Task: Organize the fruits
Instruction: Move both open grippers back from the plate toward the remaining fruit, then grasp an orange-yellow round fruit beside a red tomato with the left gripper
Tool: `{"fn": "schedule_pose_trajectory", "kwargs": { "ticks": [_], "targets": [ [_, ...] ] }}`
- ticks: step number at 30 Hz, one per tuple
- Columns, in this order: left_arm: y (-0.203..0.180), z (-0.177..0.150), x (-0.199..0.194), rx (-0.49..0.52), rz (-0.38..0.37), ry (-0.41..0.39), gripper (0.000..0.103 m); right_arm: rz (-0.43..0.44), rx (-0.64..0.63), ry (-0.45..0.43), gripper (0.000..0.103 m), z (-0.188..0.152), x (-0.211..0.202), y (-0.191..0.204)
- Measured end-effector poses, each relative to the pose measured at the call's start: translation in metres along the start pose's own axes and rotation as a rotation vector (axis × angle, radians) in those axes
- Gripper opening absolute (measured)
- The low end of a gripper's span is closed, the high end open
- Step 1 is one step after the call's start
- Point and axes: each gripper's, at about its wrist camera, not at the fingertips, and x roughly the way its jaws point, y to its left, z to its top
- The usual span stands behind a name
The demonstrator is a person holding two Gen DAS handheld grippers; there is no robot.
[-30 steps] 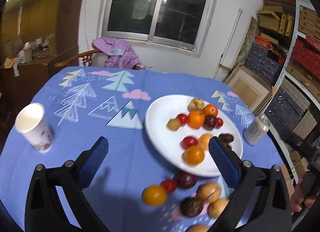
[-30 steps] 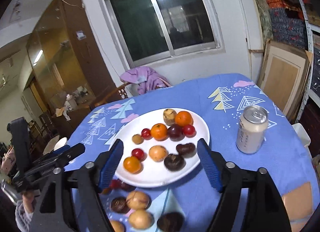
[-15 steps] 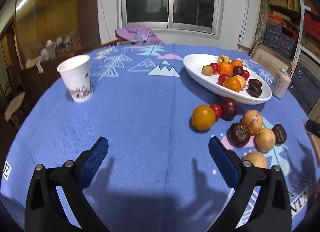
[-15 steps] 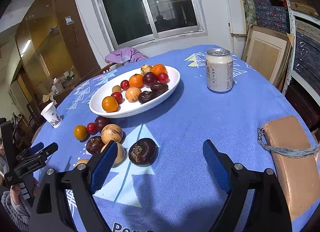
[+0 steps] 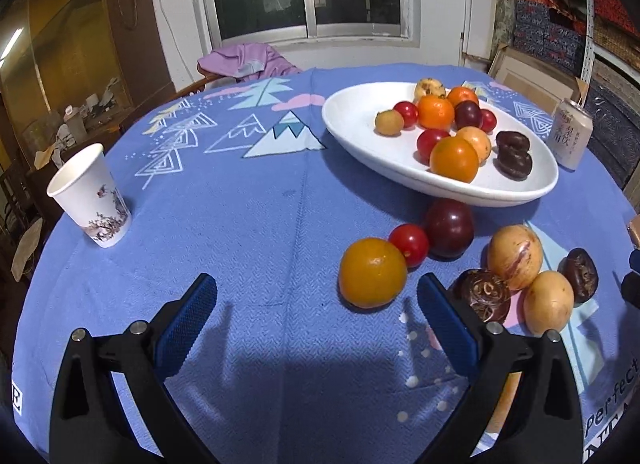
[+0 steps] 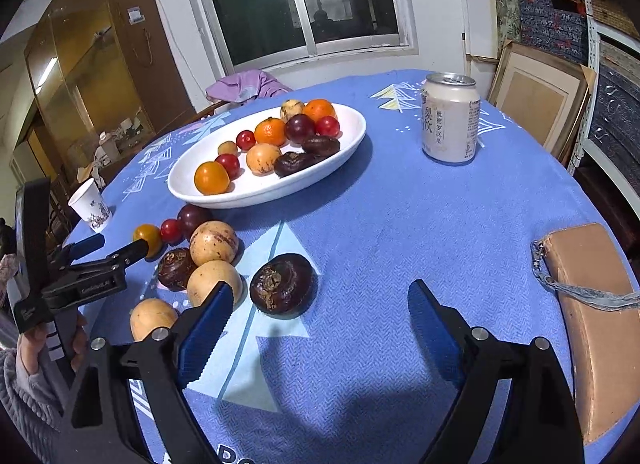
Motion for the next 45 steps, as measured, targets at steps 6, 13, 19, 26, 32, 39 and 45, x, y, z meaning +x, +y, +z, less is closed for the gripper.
{"fn": "schedule_pose_trajectory", "kwargs": {
  "ticks": [6, 13, 19, 26, 32, 39, 45],
  "targets": [
    [0.021, 0.0, 0.008, -0.087, -0.036, 0.026, 0.099, -0.012, -0.068, 0.033, 0.09, -0.006, 0.01, 0.012],
    [0.039, -0.007, 0.001, -0.122, -0.016, 0.016, 0.099, -0.001, -0.04, 0.023, 0.09, -0.005, 0.007, 0.008],
    [0.029, 0.001, 0.005, -0.1, -0.074, 0.002, 0.099, 0.007, -0.072, 0.018, 0.09, -0.006, 0.007, 0.012],
    [0.021, 0.007, 0.009, -0.071, -0.092, -0.005, 0.099, 0.014, -0.079, 0.021, 0.09, -0.006, 0.008, 0.013],
    [0.013, 0.009, 0.012, -0.036, -0.135, -0.001, 0.083, 0.024, -0.103, 0.023, 0.09, -0.007, 0.009, 0.018],
    [0.008, 0.009, 0.016, -0.023, -0.204, 0.013, 0.068, 0.026, -0.127, 0.035, 0.084, -0.006, 0.012, 0.022],
    [0.008, 0.01, 0.023, -0.033, -0.271, 0.042, 0.053, 0.033, -0.127, 0.043, 0.08, -0.005, 0.013, 0.023]
  ]
}}
